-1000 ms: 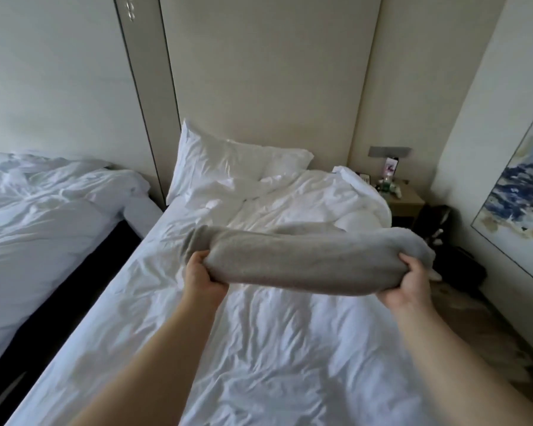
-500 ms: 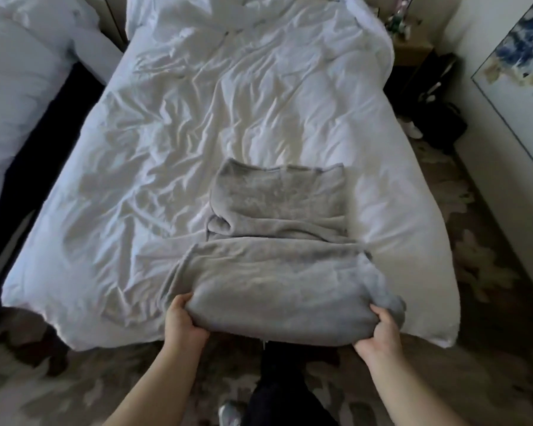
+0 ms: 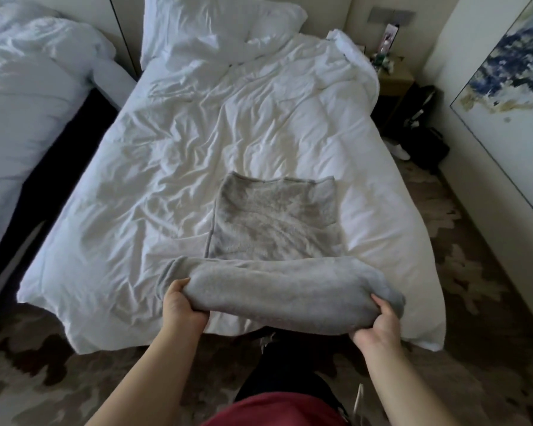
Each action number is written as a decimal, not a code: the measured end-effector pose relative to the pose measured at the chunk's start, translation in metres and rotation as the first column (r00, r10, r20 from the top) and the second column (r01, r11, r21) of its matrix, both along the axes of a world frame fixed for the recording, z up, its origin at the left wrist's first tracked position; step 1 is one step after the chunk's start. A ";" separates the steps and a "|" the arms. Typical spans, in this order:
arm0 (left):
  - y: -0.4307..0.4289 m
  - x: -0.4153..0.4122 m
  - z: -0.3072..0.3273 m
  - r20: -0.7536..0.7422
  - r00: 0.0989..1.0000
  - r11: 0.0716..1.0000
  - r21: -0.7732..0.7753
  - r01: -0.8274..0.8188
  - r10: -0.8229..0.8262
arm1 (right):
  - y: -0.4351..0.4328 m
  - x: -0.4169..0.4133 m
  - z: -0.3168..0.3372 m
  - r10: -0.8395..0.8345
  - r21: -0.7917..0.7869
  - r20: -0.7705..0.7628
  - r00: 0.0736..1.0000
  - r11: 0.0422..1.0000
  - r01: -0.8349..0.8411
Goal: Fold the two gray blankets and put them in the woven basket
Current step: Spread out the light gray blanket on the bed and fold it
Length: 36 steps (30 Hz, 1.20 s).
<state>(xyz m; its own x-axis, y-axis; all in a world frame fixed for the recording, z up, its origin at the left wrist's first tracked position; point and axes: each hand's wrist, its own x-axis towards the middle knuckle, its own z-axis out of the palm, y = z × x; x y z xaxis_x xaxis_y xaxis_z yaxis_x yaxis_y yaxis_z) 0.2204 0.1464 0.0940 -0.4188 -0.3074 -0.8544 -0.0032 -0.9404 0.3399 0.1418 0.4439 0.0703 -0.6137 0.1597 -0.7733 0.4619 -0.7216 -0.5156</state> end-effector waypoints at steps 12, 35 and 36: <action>0.015 0.039 0.006 0.054 0.999 0.999 -0.045 0.004 -0.002 | 0.010 0.042 -0.001 0.001 -0.009 0.100 0.995 1.000 0.000; -0.012 -0.064 0.010 0.059 0.992 0.992 0.046 -0.115 0.112 | -0.014 -0.042 0.037 -0.152 -0.074 0.252 0.956 0.982 0.176; -0.016 -0.082 0.010 0.044 0.994 0.994 0.038 -0.103 0.101 | -0.018 -0.058 0.039 -0.153 -0.080 0.248 0.957 0.981 0.177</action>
<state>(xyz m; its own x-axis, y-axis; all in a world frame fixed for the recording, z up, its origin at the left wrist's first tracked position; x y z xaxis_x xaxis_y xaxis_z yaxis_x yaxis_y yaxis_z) 0.1383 0.1301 0.1045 -0.3504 -0.3120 -0.8831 0.0797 -0.9494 0.3038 0.0836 0.4259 0.1097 -0.3803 0.1573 -0.9114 0.4332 -0.8403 -0.3258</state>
